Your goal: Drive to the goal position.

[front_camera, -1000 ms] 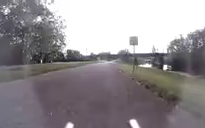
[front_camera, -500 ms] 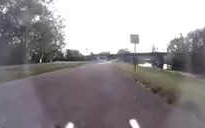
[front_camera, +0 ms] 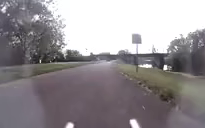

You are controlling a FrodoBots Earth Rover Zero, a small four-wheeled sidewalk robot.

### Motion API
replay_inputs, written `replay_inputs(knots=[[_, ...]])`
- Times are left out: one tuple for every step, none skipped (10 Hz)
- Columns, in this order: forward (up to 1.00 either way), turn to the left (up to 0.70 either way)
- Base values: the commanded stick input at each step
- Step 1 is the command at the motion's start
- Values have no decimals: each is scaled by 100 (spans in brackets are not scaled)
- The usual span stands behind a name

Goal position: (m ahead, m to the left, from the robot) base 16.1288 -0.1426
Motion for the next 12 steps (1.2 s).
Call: replay_inputs(knots=[[70, 0], [70, 0], [70, 0], [70, 0], [70, 0], [70, 0], [70, 0], [70, 0], [70, 0], [70, 0], [70, 0], [70, 0]])
